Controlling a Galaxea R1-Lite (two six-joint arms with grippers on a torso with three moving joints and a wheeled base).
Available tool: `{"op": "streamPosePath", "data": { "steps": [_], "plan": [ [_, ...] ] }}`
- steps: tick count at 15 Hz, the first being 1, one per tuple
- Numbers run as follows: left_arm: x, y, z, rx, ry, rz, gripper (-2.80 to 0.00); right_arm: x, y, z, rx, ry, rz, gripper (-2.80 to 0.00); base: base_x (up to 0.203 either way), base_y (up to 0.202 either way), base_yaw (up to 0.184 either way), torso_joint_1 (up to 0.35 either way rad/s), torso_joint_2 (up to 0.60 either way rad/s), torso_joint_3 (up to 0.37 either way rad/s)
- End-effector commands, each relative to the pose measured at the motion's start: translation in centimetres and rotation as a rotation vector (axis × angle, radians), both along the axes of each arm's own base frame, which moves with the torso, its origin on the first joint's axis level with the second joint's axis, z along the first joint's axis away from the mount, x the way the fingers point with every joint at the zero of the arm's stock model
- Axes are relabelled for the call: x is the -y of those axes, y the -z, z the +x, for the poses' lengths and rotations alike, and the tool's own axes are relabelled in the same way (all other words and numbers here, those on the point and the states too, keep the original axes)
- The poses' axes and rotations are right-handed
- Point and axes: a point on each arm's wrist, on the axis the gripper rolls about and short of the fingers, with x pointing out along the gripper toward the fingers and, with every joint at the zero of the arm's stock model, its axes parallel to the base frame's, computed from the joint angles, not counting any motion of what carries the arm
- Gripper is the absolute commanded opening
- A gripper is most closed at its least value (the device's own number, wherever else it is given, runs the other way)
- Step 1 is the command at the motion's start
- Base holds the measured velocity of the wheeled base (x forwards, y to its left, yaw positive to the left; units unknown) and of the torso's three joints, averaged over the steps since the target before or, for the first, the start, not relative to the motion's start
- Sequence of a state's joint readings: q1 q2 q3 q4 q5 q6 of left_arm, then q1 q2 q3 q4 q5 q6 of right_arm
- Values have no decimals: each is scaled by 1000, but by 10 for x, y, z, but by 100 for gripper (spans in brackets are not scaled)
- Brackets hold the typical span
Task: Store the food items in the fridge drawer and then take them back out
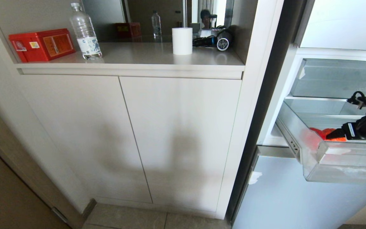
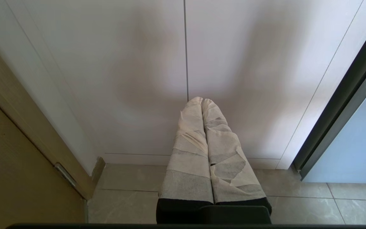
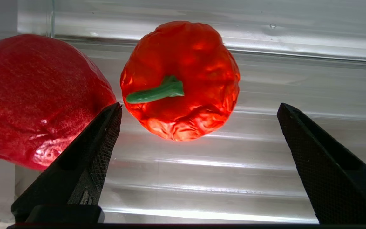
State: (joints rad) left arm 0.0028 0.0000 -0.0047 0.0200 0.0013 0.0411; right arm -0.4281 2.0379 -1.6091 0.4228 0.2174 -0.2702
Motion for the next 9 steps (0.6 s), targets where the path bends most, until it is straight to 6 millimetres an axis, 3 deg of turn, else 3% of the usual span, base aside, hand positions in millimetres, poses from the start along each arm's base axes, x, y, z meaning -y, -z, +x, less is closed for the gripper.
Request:
{"op": "streamPosePath", "data": {
  "steps": [1, 9],
  "plan": [
    [0, 0, 0, 0, -1, 0, -280, -2, 4, 2, -15, -2, -5, 0, 0, 0, 0, 0, 0, 0],
    [0, 0, 0, 0, -1, 0, -280, -2, 14, 9, -40, -1, -3, 0, 0, 0, 0, 0, 0, 0]
  ]
}}
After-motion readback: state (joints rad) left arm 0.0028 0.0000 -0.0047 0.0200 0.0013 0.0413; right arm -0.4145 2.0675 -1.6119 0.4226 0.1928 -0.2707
